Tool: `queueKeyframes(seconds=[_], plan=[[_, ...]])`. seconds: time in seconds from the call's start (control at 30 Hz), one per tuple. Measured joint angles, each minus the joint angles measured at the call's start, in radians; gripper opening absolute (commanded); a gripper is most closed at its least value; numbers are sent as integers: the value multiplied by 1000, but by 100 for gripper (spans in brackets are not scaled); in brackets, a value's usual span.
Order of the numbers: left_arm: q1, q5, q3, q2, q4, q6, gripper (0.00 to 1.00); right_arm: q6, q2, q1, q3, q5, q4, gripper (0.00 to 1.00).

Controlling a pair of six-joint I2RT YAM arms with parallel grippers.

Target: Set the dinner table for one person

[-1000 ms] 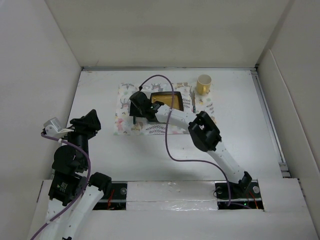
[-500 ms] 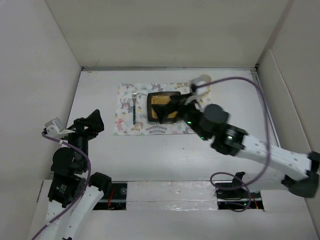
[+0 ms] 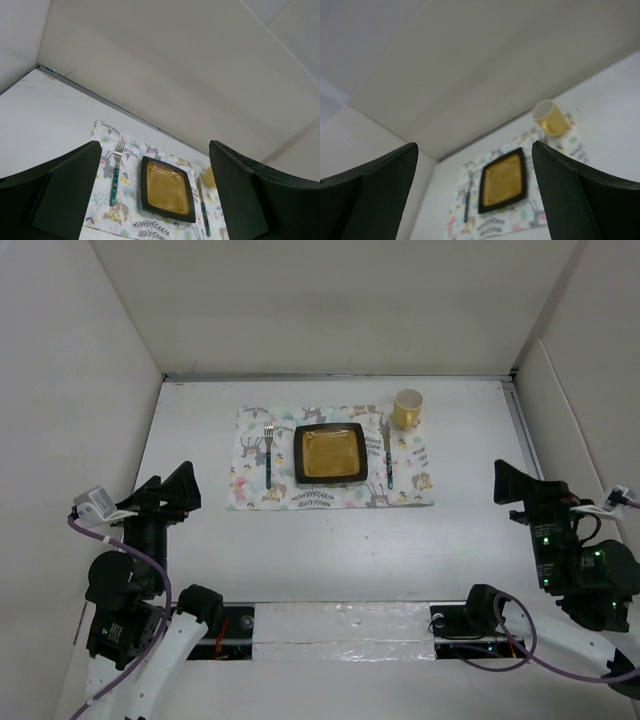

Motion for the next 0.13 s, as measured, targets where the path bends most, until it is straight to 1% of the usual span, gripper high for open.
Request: queueKeyframes(seconds=[0.13], plan=[[0,0,21,66,-13,0,89,24,-13,0,-64,72,-82,100]])
